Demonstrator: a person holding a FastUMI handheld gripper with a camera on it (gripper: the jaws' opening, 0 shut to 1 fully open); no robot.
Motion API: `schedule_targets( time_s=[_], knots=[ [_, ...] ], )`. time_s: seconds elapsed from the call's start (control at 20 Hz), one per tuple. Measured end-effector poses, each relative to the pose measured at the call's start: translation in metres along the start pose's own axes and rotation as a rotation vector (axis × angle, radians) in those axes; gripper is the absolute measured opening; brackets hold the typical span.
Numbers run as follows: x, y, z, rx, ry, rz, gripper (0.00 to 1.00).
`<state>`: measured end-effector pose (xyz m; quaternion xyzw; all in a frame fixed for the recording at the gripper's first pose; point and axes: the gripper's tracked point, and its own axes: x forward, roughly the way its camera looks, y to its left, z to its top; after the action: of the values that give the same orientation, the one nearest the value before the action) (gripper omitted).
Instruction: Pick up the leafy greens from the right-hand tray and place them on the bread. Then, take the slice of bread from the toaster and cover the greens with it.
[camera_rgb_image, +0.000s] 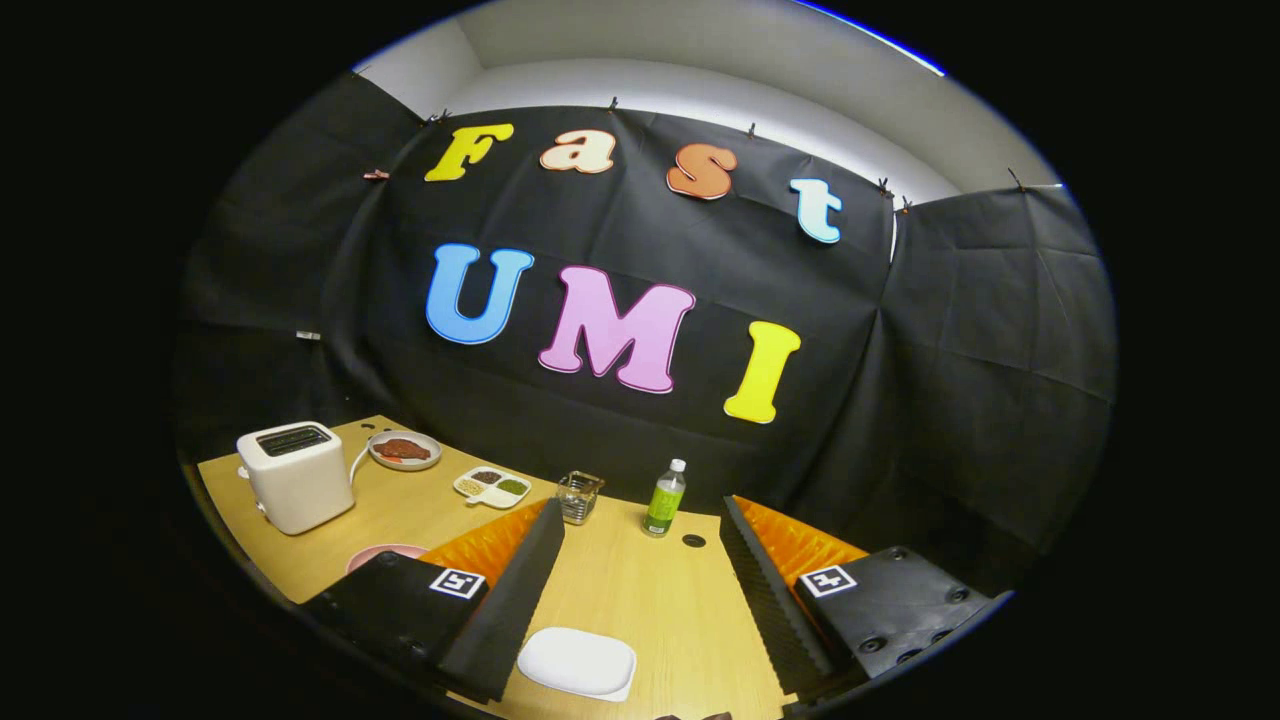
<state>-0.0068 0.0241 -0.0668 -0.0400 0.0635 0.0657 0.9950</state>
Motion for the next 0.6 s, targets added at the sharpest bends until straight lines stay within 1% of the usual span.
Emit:
schedule_targets(
  time_s=[0.1,0.35,0.45,0.6],
  knots=[
    [-0.006,0.011,0.007,0.034,0.003,0.01,0.98],
    [0.003,0.034,0.016,0.097,0.022,0.008,0.98],
    [0.009,0.038,0.019,0.106,0.021,0.006,0.98],
    [0.014,0.047,0.02,0.105,0.031,0.032,0.98]
  ],
)
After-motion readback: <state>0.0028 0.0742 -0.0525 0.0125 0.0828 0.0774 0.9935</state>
